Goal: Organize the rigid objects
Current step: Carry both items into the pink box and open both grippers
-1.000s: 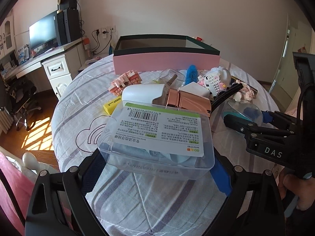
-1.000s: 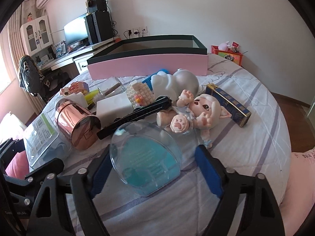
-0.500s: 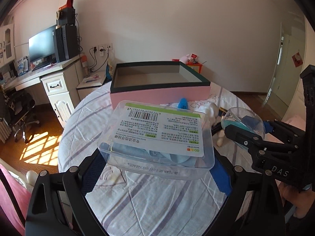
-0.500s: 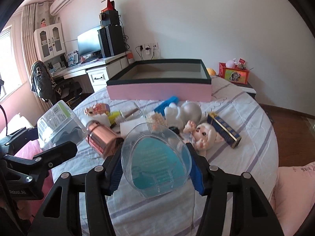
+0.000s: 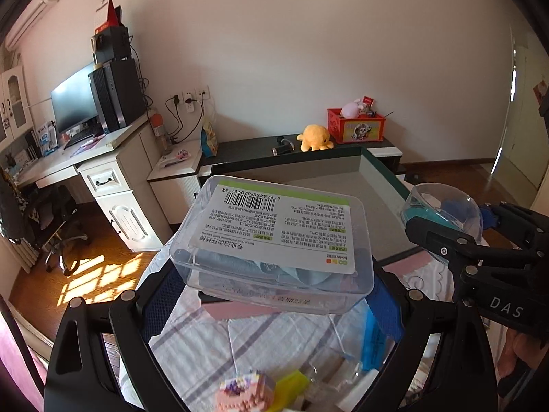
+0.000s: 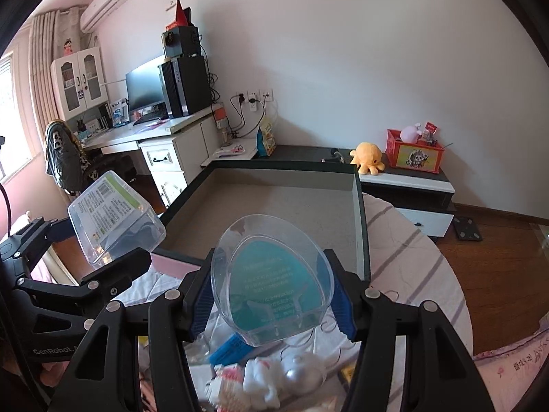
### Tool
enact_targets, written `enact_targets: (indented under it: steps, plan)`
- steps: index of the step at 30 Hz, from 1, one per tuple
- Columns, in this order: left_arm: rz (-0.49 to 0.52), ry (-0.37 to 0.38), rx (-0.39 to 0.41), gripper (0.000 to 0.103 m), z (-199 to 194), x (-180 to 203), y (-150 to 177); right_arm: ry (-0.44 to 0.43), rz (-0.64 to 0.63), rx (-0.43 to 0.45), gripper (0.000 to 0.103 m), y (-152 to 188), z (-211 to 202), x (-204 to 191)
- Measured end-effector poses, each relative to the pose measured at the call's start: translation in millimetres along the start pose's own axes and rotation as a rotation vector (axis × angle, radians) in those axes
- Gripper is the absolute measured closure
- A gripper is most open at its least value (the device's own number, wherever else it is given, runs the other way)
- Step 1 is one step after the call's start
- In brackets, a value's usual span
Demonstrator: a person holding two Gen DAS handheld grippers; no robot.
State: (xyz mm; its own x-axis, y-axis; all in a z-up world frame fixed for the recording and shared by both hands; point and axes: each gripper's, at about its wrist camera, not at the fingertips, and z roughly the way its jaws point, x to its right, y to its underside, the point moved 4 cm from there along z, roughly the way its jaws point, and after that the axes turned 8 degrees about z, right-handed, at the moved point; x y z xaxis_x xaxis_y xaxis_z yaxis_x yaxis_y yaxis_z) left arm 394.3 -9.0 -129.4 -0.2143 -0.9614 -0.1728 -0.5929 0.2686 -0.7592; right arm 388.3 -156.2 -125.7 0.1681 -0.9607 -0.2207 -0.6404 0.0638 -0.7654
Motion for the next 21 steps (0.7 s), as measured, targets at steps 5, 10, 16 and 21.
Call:
enact_targets:
  steps: [5, 10, 16, 21]
  plan:
    - [-0.03, 0.034, -0.109, 0.007, 61, -13, -17, 0.04, 0.013, -0.079, 0.044, -20, 55, 7]
    - [-0.029, 0.043, -0.198, 0.007, 102, -12, -14, 0.048, 0.058, -0.176, 0.044, -15, 101, 25]
    - [-0.028, 0.036, -0.274, 0.007, 121, -9, 3, 0.095, 0.06, -0.22, 0.043, -4, 117, 33]
    - [-0.065, 0.06, -0.229, 0.007, 95, -15, 3, 0.1, 0.106, -0.207, 0.023, -3, 102, 40]
